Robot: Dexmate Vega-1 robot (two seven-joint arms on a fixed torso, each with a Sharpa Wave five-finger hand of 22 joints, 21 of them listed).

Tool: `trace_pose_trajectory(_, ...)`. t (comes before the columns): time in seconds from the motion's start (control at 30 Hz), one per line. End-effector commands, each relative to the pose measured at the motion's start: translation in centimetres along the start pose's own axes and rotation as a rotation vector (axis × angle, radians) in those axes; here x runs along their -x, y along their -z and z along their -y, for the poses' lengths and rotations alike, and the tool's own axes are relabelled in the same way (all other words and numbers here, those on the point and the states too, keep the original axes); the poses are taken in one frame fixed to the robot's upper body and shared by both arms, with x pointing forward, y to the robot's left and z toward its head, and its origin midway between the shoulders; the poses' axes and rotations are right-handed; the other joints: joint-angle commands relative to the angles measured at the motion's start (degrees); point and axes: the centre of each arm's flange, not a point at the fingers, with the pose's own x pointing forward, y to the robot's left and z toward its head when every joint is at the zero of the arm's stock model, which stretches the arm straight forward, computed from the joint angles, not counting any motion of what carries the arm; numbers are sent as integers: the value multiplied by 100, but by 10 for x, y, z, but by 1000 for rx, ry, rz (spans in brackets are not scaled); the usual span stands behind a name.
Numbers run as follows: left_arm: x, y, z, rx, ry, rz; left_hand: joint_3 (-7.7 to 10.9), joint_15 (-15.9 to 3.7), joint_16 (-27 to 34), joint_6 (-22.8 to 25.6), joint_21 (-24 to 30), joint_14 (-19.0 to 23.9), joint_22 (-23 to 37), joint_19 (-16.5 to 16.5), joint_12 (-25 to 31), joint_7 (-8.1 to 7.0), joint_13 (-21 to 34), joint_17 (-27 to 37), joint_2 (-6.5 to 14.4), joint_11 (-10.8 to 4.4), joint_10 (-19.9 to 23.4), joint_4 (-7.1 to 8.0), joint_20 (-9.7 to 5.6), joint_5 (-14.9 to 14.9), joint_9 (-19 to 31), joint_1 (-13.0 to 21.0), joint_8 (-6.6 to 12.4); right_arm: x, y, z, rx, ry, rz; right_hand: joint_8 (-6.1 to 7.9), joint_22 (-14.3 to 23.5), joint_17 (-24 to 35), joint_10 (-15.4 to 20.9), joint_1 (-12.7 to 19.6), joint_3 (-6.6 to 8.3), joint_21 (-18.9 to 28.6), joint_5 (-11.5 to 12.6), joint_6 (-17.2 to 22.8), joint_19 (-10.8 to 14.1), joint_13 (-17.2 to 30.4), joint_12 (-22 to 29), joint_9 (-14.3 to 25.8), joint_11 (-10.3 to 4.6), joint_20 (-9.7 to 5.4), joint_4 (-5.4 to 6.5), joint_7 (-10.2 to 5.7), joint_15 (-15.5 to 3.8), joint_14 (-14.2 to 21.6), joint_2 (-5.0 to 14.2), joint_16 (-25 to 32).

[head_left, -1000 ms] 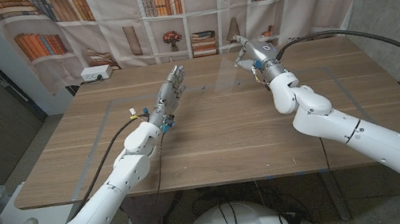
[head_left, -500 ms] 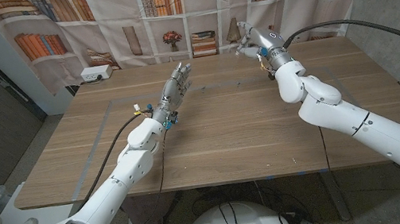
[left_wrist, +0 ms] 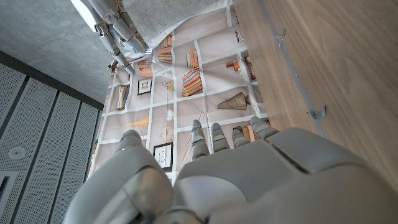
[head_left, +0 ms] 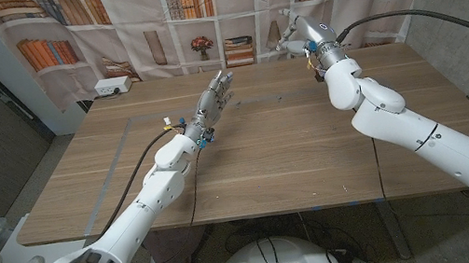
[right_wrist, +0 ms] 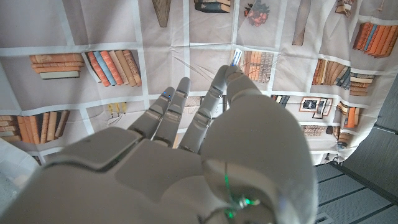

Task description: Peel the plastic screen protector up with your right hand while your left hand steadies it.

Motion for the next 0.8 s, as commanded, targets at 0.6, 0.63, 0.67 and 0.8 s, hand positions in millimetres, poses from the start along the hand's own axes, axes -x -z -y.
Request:
trace_pose_trajectory(0.6,-16,4,18,-52,52,-20,508,-10,-1,938,-4,-129,12,-97,12,-393,34,-1,342,-186,43,-533,-14,-20,10,807,175,-6,-16,8,-89,-31,19,-14,10,12,150,21,59,-21,54,52,-4,459,43,5,-73,61,12,73,-963,65,-67,-25)
trace_pose_trajectory(0.63,-17,4,18,-54,66,-25,514,-5,-2,957,-3,-133,13,-97,14,-407,34,-1,342,-188,49,-543,-11,-23,10,819,178,-5,-17,7,-89,-33,21,-14,10,12,150,20,61,-21,55,53,-5,460,43,5,-73,63,13,71,-963,66,-67,-26)
trace_pose_trajectory(0.67,-17,5,19,-51,79,-22,525,-6,-2,978,-2,-135,13,-96,17,-426,34,0,346,-212,56,-558,-17,-26,9,840,176,-4,-18,6,-88,-33,22,-16,10,12,150,15,63,-22,57,52,-6,463,43,5,-73,59,17,74,-960,68,-66,-28)
trace_pose_trajectory(0.8,-19,4,23,-69,77,-25,544,-24,-2,1041,-2,-143,13,-99,12,-450,34,0,331,-229,48,-605,-33,-38,7,897,181,-1,-20,4,-85,-40,23,-20,11,8,145,10,70,-22,63,51,-5,469,40,5,-74,61,17,73,-963,59,-76,-42)
